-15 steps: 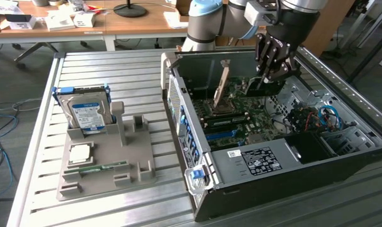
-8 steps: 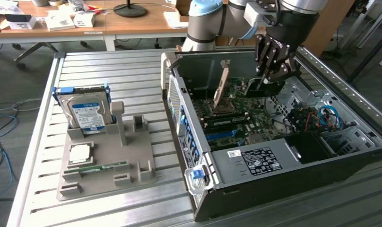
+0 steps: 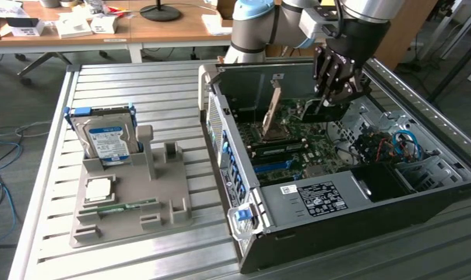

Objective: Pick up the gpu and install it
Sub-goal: 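Insert the gpu into the slot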

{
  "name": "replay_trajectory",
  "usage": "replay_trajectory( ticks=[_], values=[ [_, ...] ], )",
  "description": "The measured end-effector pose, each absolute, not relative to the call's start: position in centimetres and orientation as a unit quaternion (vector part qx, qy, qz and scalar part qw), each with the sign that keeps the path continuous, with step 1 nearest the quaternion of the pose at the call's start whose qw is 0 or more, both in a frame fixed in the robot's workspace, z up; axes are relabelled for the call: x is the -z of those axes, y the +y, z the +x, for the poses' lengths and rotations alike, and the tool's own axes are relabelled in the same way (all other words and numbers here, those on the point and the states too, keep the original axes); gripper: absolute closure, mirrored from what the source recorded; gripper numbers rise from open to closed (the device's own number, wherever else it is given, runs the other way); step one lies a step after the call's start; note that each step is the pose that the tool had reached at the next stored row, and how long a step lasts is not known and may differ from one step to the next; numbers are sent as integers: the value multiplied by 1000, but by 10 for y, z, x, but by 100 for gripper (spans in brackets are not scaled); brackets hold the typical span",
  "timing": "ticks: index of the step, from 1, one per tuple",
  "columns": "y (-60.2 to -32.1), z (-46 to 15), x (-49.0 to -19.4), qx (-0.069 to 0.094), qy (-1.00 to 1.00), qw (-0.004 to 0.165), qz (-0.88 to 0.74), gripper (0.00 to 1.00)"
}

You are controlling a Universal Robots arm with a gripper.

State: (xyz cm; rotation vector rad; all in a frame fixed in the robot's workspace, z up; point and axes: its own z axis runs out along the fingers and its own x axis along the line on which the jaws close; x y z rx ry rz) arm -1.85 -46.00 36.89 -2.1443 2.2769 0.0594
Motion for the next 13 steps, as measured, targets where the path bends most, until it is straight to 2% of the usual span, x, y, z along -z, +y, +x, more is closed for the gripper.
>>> replay_trajectory(
  ticks=[13],
  values=[
    [-460, -18, -360, -19, 728, 7, -685, 74]
  ],
)
